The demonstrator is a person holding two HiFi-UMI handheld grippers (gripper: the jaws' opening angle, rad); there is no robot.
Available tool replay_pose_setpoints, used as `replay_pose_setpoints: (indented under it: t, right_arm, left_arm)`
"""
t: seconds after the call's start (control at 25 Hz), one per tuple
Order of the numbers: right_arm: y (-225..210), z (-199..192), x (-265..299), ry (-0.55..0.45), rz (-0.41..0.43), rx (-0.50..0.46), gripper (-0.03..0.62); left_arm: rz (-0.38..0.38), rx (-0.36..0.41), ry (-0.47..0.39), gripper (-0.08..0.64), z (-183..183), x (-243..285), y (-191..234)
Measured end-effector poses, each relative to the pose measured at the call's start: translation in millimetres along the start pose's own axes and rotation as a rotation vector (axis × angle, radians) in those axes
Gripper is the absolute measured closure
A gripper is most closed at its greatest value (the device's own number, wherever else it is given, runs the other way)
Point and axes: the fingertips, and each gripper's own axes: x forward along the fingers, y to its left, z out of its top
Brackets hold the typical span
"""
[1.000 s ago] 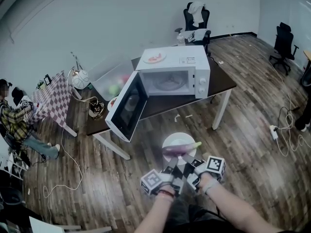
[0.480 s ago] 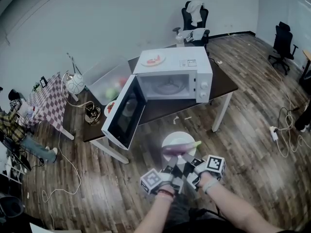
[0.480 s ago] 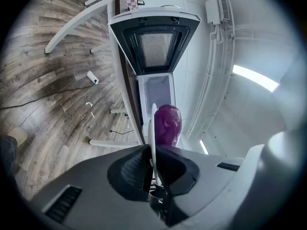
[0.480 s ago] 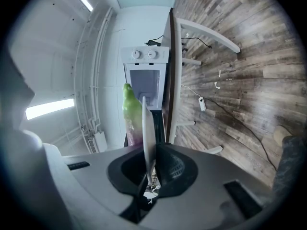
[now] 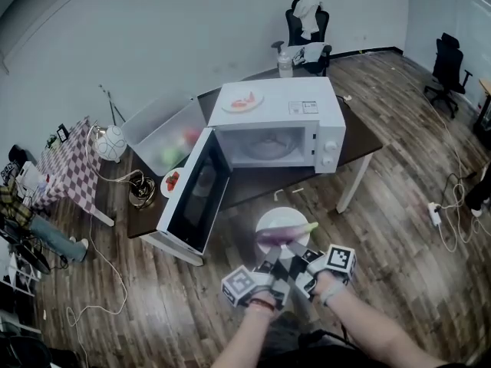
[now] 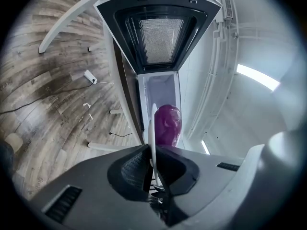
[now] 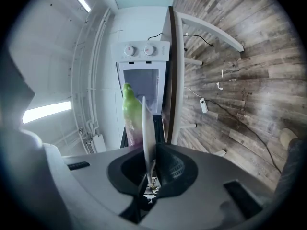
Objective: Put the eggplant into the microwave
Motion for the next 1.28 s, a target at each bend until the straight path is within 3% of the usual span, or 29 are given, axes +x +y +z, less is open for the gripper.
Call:
replay_pose_setpoints:
  t: [0.72,1.28]
  right_arm:
    - [1,50,84,-0.038,0.015,0.010,0.570]
    - [-4,74,108,-0.033,0.008,0.004,0.569]
  left_arm:
    - [0.012,0.020,0.043,0.531,73,68,7]
    - [0.012,0.002,0.053,0.534,91,97,12]
